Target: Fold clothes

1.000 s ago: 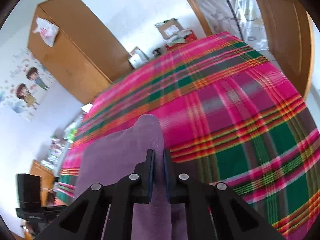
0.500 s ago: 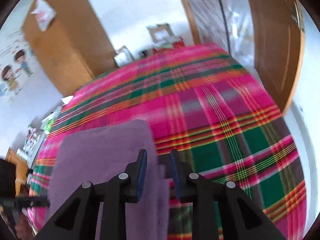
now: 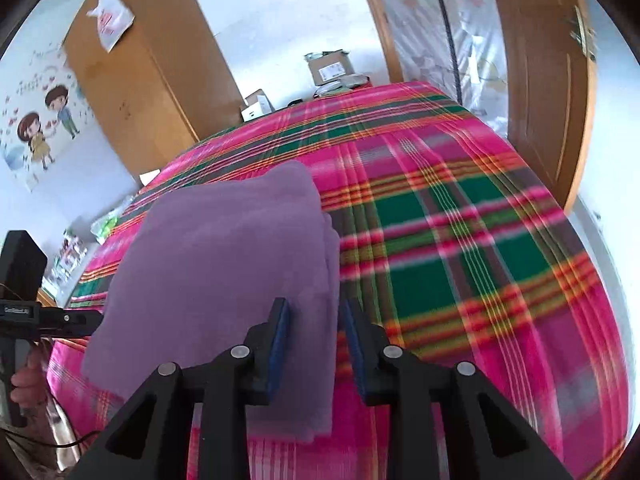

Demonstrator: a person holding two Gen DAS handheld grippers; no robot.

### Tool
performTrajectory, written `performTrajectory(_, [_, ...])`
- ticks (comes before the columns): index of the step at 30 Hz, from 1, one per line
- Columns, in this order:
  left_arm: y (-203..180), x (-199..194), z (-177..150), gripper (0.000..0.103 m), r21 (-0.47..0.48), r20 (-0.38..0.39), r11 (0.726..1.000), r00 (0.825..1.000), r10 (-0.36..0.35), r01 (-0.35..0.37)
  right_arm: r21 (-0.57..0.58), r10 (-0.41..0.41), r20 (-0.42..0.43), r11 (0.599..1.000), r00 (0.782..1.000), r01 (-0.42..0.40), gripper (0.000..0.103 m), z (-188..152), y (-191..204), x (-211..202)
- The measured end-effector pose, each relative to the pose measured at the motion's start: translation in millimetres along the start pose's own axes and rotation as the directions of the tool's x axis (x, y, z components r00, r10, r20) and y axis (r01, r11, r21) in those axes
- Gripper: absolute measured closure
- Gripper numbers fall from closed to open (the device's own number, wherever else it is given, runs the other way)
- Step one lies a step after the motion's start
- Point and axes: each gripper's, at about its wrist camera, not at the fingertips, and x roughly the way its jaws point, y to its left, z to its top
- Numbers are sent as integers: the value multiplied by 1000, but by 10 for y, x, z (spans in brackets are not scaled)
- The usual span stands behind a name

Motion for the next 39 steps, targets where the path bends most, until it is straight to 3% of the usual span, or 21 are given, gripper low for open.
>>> performTrajectory(6, [11,15,-60,56,12,-20,1000,1000,8,-8,15,-11,11,1000,1000,11,71,-202,-58,-210])
performTrajectory(11, [-24,6,-38,55,36,-9,999,1000,-6,6,5,9,-6,1000,1000,-9,69,-125,-50,-250])
performTrajectory(12, [-24,6,-29,54,37,-9,999,1000,-13,13,4,33,-9,999,999,-33,68,-87,-57,-249])
performTrajectory(14, [-26,15,-15,47,30,-26,999,999,-32,33,23,103,-27,994,994,-102,56,5,-100,-211])
performTrajectory(20, [42,85,112,42,-30,-63,995,993,-99,97,63,209,-108,977,972,-204,45,243,-215,2])
performTrajectory(23, [89,147,196,41,-66,-81,990,988,-128,123,97,258,-142,964,956,-246,34,370,-311,161])
performTrajectory(25, [122,196,257,41,-92,-92,986,985,-146,138,142,297,-153,951,942,-276,34,447,-411,262])
performTrajectory(30, [191,299,379,40,-139,-126,965,963,-240,222,261,432,-187,888,882,-379,33,585,-635,511])
performTrajectory(33, [230,328,434,39,-154,-137,954,951,-278,257,282,475,-203,866,856,-413,33,635,-698,592])
performTrajectory(39, [335,295,407,38,-176,-170,933,924,-342,312,231,501,-271,863,822,-449,33,701,-628,703])
